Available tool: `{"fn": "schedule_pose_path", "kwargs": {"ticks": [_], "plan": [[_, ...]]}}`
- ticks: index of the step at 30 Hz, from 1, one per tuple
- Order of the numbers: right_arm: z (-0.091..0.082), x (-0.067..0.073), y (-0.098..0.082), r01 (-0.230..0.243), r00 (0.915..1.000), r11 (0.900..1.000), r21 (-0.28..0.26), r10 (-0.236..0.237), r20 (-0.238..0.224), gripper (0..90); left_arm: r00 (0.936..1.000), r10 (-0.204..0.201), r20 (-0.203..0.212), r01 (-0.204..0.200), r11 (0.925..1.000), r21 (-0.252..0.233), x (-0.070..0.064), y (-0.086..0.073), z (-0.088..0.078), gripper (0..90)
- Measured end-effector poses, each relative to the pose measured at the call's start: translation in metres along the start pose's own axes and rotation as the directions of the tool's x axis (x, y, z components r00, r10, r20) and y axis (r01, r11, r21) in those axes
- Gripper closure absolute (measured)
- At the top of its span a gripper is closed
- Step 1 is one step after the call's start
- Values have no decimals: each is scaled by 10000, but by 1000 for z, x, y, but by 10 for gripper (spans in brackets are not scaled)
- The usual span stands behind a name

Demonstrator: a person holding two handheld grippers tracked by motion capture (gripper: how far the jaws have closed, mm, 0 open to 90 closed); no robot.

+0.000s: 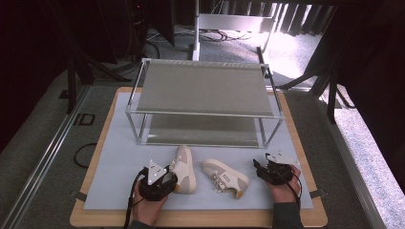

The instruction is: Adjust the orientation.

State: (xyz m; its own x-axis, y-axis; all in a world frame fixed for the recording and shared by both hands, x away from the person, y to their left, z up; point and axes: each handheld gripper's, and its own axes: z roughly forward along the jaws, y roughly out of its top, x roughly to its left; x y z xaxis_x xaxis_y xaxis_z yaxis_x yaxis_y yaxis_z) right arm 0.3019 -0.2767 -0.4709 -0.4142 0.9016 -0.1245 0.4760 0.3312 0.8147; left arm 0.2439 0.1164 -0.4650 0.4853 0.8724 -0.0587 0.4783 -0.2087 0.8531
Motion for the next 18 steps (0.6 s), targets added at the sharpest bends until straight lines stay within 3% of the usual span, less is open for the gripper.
{"fn": "schedule_pose_path", "kwargs": {"ticks": [8, 10, 14, 18], "plan": [[-1, 0, 0, -25, 10000, 10000, -41, 25, 6, 440, 9996, 286, -55, -286, 9996, 69, 11, 16, 1, 740], [-1, -1, 0, -47, 10000, 10000, -47, 47, 11, 441, 9978, 515, -424, -511, 9986, 106, 11, 20, 3, 746], [-1, -2, -1, -89, 10000, 9999, -53, 89, 31, 441, 9915, 939, -906, -918, 9954, 273, 15, 28, 4, 750], [-1, -2, -1, -90, 9999, 9999, -67, 90, 45, 442, 9789, 1540, -1343, -1490, 9877, 464, 15, 32, 3, 749]]}}
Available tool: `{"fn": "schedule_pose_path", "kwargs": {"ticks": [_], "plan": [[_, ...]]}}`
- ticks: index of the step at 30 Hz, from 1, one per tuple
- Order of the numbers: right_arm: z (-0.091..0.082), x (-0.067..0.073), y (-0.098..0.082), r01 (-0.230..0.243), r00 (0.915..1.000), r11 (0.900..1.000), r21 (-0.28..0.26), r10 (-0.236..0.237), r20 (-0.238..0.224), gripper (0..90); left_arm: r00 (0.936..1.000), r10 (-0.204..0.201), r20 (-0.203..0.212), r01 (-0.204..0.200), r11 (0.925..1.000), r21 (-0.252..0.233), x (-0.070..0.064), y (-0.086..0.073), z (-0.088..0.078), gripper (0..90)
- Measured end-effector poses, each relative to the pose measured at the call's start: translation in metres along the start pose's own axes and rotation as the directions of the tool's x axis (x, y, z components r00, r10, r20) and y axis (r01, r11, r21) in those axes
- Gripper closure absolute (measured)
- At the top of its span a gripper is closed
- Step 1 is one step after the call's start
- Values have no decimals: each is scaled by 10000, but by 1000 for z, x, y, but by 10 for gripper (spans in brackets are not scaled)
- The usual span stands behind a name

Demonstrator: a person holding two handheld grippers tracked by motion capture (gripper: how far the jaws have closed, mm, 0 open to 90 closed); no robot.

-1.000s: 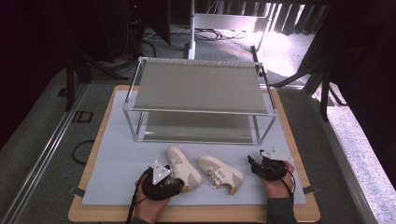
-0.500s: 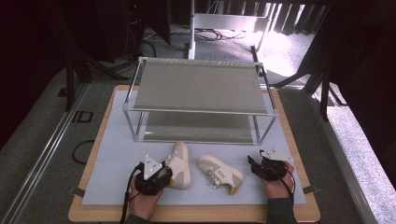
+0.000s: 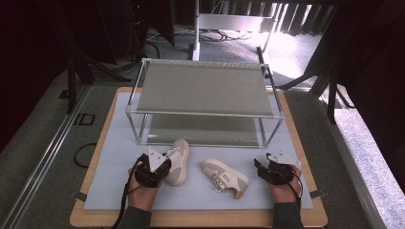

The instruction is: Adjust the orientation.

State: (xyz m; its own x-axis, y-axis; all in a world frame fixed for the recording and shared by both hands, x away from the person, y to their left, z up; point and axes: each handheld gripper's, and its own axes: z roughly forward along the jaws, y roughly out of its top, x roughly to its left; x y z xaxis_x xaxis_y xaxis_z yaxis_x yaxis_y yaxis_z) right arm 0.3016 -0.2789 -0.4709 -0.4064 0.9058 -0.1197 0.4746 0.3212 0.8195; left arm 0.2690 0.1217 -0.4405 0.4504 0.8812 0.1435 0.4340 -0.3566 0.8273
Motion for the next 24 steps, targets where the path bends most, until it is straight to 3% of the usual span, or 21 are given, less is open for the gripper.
{"fn": "schedule_pose_path", "kwargs": {"ticks": [5, 6, 9, 17, 24], "plan": [[0, 0, 0, 30, 10000, 10000, -1, -30, -27, 442, 9998, 216, -46, -215, 9996, 155, 0, 1, 0, 741], [0, 1, 0, 49, 10000, 10000, -18, -49, -26, 442, 9996, 232, 165, -236, 9995, 207, 2, 0, 1, 730], [0, 0, 1, 36, 10000, 10000, -40, -36, -12, 442, 9989, -132, 443, 124, 9998, 162, 5, -1, 2, 706], [1, -1, 1, 21, 10000, 10000, -26, -21, -1, 442, 9940, -616, 903, 611, 9981, 77, 9, -3, 3, 646], [0, 0, 1, 12, 10000, 10000, -54, -12, -27, 442, 9832, -1082, 1468, 1084, 9941, 66, 11, -7, 3, 580]]}}
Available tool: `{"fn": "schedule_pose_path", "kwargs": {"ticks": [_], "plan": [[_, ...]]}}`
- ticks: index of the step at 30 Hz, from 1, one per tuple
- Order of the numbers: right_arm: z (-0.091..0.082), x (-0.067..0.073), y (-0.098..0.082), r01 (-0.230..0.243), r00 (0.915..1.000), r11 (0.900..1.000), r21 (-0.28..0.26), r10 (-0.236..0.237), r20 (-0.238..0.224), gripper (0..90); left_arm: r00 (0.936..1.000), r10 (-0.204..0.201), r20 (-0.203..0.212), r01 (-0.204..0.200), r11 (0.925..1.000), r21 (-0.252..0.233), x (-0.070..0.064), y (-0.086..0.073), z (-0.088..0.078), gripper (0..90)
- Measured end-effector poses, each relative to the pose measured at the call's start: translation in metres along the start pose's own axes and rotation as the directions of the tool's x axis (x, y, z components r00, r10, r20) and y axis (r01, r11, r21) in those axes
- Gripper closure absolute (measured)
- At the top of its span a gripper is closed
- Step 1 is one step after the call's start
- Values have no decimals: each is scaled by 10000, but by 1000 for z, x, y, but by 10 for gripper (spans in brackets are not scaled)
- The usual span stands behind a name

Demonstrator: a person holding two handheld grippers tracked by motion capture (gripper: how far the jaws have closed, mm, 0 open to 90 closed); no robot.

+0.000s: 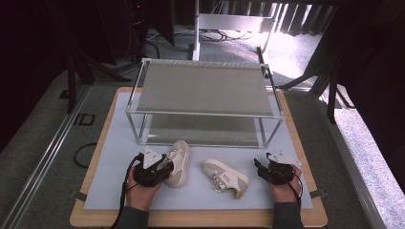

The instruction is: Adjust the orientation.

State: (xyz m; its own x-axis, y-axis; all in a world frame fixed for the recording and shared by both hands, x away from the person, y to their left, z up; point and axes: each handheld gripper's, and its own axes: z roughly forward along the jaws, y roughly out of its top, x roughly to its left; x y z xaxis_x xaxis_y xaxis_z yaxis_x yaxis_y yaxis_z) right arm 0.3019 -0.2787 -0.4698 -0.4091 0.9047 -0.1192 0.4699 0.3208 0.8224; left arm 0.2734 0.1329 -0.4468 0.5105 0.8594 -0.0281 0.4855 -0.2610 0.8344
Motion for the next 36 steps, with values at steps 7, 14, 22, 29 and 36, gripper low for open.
{"fn": "schedule_pose_path", "kwargs": {"ticks": [7, 14, 22, 29, 36], "plan": [[1, 1, 1, 78, 9999, 10000, -1, -78, -64, 442, 9969, -432, 653, 425, 9990, 120, 3, -3, 3, 502], [-1, -1, 1, 87, 9999, 10000, -49, -87, -60, 441, 9920, -888, 896, 874, 9960, 199, 4, -4, 4, 482], [0, 1, 1, 115, 9999, 9999, 7, -114, -118, 441, 9861, -692, 1512, 611, 9965, 578, -2, 0, 7, 371], [-1, -1, 1, 98, 9999, 9999, -37, -98, -123, 441, 9779, -935, 1871, 816, 9942, 704, -1, 0, 7, 378], [-1, 1, 2, 170, 9997, 9998, -69, -171, -164, 441, 9694, -1162, 2163, 1162, 9931, 128, 5, 2, -4, 338]]}}
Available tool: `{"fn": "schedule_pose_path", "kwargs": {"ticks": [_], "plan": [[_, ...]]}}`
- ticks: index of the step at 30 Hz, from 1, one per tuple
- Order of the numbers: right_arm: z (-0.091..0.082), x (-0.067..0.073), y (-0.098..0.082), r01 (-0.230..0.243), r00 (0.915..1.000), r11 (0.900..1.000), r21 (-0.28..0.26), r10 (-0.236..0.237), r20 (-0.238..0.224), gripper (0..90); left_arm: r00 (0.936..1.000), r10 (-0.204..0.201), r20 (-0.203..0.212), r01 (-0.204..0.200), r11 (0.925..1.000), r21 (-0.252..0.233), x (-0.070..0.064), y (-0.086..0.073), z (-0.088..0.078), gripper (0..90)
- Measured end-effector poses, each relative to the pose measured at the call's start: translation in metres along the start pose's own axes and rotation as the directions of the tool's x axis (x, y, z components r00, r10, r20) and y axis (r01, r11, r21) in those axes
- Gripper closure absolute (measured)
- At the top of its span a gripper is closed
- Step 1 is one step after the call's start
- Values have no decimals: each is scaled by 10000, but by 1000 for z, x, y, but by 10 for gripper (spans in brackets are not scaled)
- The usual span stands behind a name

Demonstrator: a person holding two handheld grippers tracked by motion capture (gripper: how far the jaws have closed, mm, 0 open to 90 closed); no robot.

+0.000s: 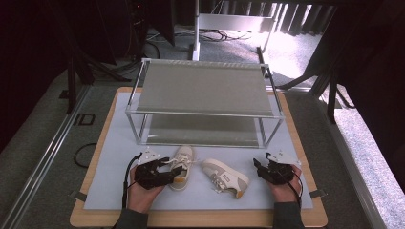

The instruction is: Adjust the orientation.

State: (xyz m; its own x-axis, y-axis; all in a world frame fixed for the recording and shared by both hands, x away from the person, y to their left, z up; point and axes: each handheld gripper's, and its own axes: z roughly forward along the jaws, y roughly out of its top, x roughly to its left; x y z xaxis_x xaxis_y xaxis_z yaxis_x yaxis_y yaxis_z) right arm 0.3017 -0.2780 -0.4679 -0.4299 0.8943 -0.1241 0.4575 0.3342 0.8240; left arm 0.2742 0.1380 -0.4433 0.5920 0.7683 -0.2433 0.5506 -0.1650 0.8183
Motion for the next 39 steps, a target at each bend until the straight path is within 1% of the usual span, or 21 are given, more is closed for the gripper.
{"fn": "schedule_pose_path", "kwargs": {"ticks": [6, 9, 12, 14, 17, 18, 20, 23, 24, 26, 29, 30, 31, 35, 37, 39], "plan": [[-2, 4, 3, 132, 9997, 9998, -126, -135, -183, 441, 9995, 12, -311, -19, 9997, -233, 2, 0, -3, 341], [-6, 7, 7, 74, 9988, 9995, -306, -89, -484, 441, 9992, 30, -401, -43, 9995, -314, 4, -1, -5, 341], [-12, 12, 11, 236, 9967, 9986, -483, -273, -760, 442, 9988, 53, -497, -72, 9992, -397, 4, -3, -5, 341], [-17, 17, 14, 354, 9952, 9974, -634, -409, -889, 442, 9989, 57, -475, -75, 9992, -393, 4, -3, -5, 341], [-21, 21, 18, 417, 9926, 9960, -793, -503, -1104, 442, 9985, 68, -551, -94, 9988, -471, 4, -3, -6, 340], [-25, 26, 21, 519, 9900, 9944, -921, -634, -1259, 442, 9985, 52, -537, -79, 9987, -503, 5, -3, -6, 340], [-28, 32, 23, 682, 9863, 9925, -1011, -823, -1429, 442, 9983, 41, -575, -72, 9986, -530, 5, -4, -6, 339], [-32, 42, 27, 1030, 9773, 9888, -1076, -1208, -1741, 443, 9982, 21, -595, -52, 9986, -524, 6, -4, -7, 339], [-34, 47, 28, 1167, 9733, 9865, -1149, -1366, -1847, 445, 9983, 10, -585, -41, 9986, -528, 6, -4, -7, 339], [-37, 52, 30, 1276, 9687, 9842, -1224, -1502, -1975, 445, 9982, 2, -602, -37, 9984, -571, 5, -5, -7, 339], [-42, 61, 33, 1537, 9571, 9789, -1345, -1813, -2260, 446, 9982, 33, -595, -69, 9982, -601, 5, -4, -7, 336], [-43, 65, 33, 1640, 9518, 9769, -1369, -1932, -2381, 454, 9983, 22, -577, -57, 9981, -610, 4, -4, -7, 334], [-44, 67, 33, 1698, 9486, 9758, -1378, -1997, -2454, 466, 9985, 16, -547, -48, 9982, -592, 4, -5, -6, 335], [-47, 77, 31, 1897, 9282, 9712, -1442, -2253, -2960, 513, 9986, 13, -531, -40, 9987, -508, 3, -7, -4, 334], [-48, 80, 30, 2000, 9235, 9691, -1444, -2356, -3026, 533, 9988, -55, -494, 30, 9987, -510, 3, -7, -3, 332], [-49, 82, 29, 2066, 9191, 9678, -1436, -2423, -3106, 552, 9989, -15, -477, -8, 9989, -472, 3, -7, -2, 332]]}}
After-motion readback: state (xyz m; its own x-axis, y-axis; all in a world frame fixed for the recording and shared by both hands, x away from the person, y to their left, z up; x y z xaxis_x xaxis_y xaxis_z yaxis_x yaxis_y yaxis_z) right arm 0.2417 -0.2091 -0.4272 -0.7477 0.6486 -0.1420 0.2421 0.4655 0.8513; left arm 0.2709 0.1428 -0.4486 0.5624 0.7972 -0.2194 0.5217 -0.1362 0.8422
